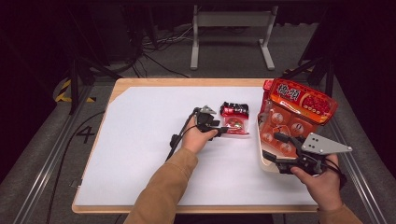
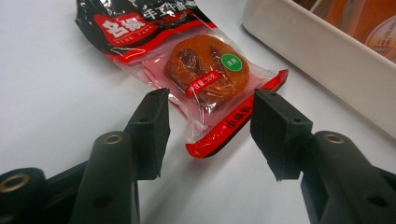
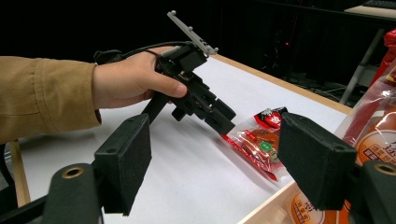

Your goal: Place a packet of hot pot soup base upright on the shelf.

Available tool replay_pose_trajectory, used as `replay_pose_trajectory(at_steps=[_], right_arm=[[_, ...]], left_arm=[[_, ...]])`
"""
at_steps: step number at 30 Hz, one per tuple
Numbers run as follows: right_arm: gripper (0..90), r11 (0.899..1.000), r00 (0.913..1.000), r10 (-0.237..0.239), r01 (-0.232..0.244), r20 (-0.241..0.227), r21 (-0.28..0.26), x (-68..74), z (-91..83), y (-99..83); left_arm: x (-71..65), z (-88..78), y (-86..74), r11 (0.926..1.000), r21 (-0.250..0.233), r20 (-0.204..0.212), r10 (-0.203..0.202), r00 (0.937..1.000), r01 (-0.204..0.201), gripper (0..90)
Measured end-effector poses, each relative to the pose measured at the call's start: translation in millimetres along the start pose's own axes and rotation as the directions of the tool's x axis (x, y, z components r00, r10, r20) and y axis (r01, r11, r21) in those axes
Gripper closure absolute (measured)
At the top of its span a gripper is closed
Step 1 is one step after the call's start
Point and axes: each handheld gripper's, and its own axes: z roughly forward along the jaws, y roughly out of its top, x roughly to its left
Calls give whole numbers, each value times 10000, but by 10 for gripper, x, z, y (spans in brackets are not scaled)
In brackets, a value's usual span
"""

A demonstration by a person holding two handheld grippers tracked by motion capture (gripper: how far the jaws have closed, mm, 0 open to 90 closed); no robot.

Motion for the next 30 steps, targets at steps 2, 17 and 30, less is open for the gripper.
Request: replay_pose_trajectory(at_steps=[2,17,30], right_arm=[[268,10000,10000,69,-69,9,2,0,-7,-4],[266,10000,10000,77,-77,-11,29,-13,-10,-17],[265,10000,10000,55,-55,-19,5,-6,-10,-13]], left_arm=[[7,41,-12,9998,79,46,-194,9998,194,501],[42,148,-20,9960,721,71,-531,9986,524,707],[-71,180,2,9904,1112,-813,911,9925,-818,854]])
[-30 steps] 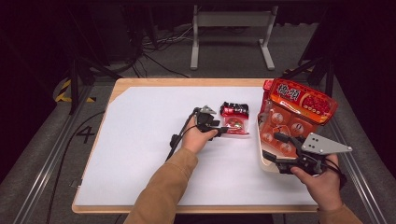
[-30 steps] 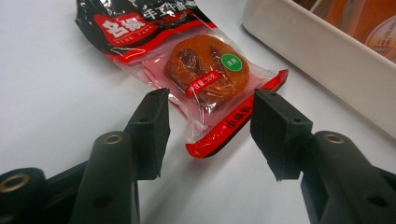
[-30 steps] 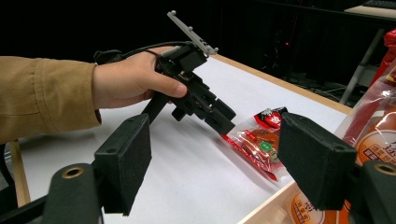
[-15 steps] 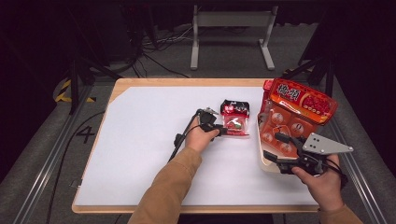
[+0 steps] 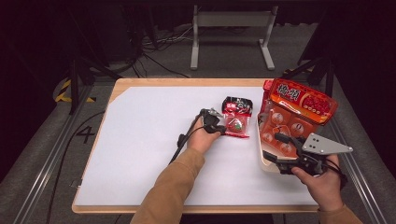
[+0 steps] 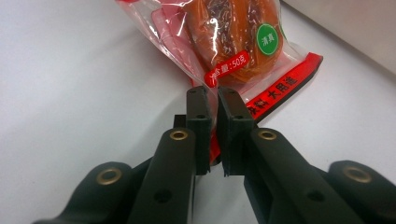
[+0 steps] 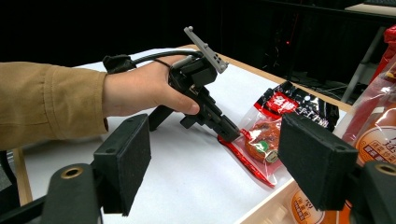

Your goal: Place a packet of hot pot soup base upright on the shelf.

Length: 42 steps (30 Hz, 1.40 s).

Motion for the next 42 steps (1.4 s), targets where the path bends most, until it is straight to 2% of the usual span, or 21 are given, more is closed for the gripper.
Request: replay_pose_trajectory(at_steps=[5,8,13,15,19,26,31,33,38,41,42], right_arm=[[265,10000,10000,73,-73,-11,58,-8,9,-16],[265,9999,9999,104,-104,-8,74,-18,12,-26],[268,9998,9998,170,-170,79,91,-38,13,-32],[268,9998,9998,180,-180,92,92,-39,12,-32],[269,9997,9997,204,-205,116,103,-43,15,-27],[270,9995,9994,289,-291,182,117,-65,36,-12],[272,9992,9990,361,-366,269,153,-89,55,11],[272,9993,9991,326,-330,268,163,-95,65,29],[272,9994,9991,296,-301,292,168,-110,101,83],[272,9993,9990,320,-326,308,178,-124,130,120],[272,9993,9989,327,-333,327,178,-130,141,133]], left_arm=[[-40,-2,11,9990,38,-180,435,9989,-435,900],[-66,-22,8,9988,-30,-278,496,9984,-497,900],[-111,-117,31,9965,-221,-90,802,9967,-804,900],[-122,-143,35,9961,-223,-143,845,9963,-848,900],[-146,-288,41,9938,-648,-50,908,9959,-909,900],[-193,-617,68,9821,-1339,-86,1326,9911,-1326,900],[-275,-860,46,9690,-1848,-71,1657,9861,-1642,900],[-316,-949,32,9619,-1992,-73,1898,9818,-1874,900],[-428,-1125,-27,9509,-2240,8,2192,9757,-2135,900],[-514,-1226,-65,9389,-2372,-62,2554,9668,-2495,900],[-514,-1226,-65,9389,-2372,-62,2554,9668,-2495,900]])
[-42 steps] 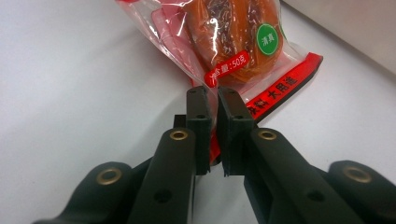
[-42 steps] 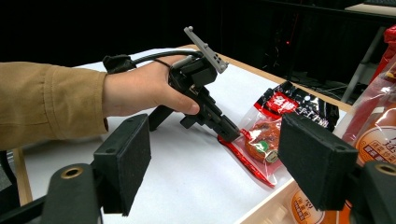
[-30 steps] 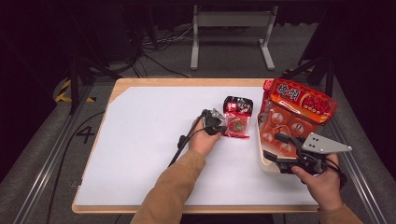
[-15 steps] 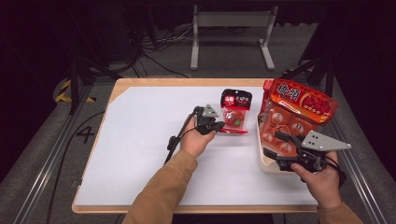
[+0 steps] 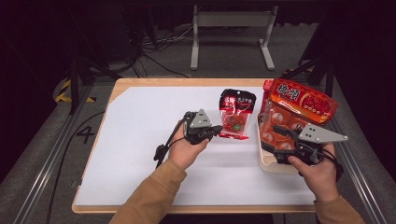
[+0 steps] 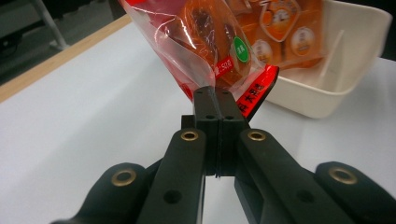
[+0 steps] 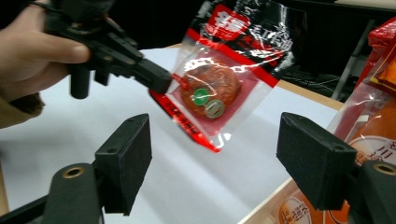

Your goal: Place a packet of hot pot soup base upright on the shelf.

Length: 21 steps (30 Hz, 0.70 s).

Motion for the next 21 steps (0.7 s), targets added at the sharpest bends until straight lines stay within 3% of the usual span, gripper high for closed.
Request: replay_pose_trajectory(at_steps=[8,11,14,21], right_arm=[[269,9997,9997,223,-223,72,61,-82,118,99],[262,9982,9978,593,-594,-281,-43,-142,158,121],[250,9966,9960,823,-820,-352,105,-217,197,127],[257,9954,9930,940,-949,-711,-103,-269,228,177]], left_arm=[[-276,-182,32,9974,-387,391,628,9973,-613,900],[-344,-208,10,9965,-536,513,665,9965,-637,900],[-395,-216,-16,9951,-645,511,782,9956,-749,900],[-481,-186,-26,9929,-698,825,1022,9913,-966,900]])
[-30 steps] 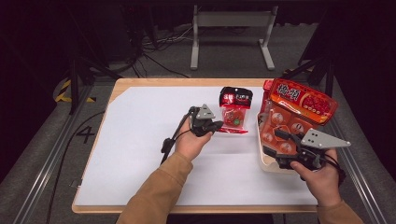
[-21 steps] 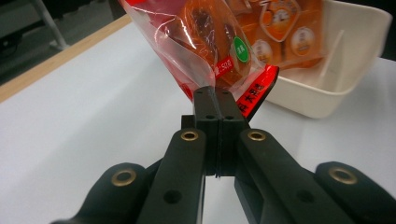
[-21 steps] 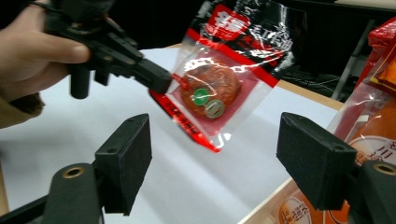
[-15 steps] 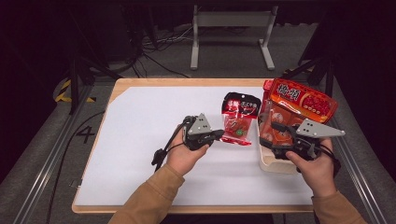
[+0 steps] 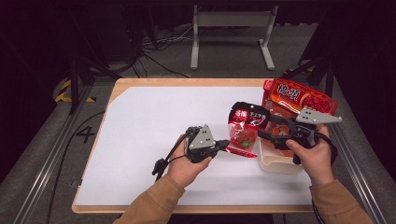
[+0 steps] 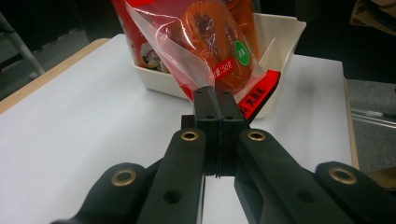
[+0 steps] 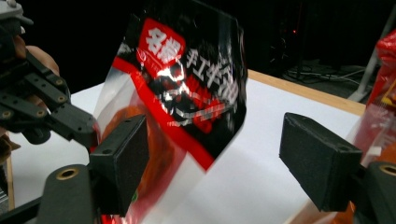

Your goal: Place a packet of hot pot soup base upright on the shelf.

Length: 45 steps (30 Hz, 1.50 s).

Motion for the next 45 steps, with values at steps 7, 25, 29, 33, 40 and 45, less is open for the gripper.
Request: replay_pose_trajectory(at_steps=[7,25,29,33,40,45], right_arm=[[512,9996,9994,-236,240,-257,151,27,18,83],[899,9750,9750,-2223,2223,-59,22,22,-296,240],[899,9665,9665,-2564,2562,-150,-148,25,-357,255],[900,9473,9471,-3201,3198,-211,-190,54,-435,275],[900,9088,9089,-4170,4170,-26,154,58,-603,230],[900,9102,9099,-4139,4141,-266,-3,23,-697,178]], left_arm=[[-56,97,-11,9999,101,114,46,9999,-47,900],[-61,302,29,9986,-355,130,-382,9992,387,858],[-45,346,27,9973,-430,141,-592,9981,598,820],[-42,383,28,9965,-507,-25,-668,9978,666,688],[-28,335,13,9965,-506,-275,-680,9973,666,608],[-24,292,9,9959,-550,-308,-735,9968,717,616]])
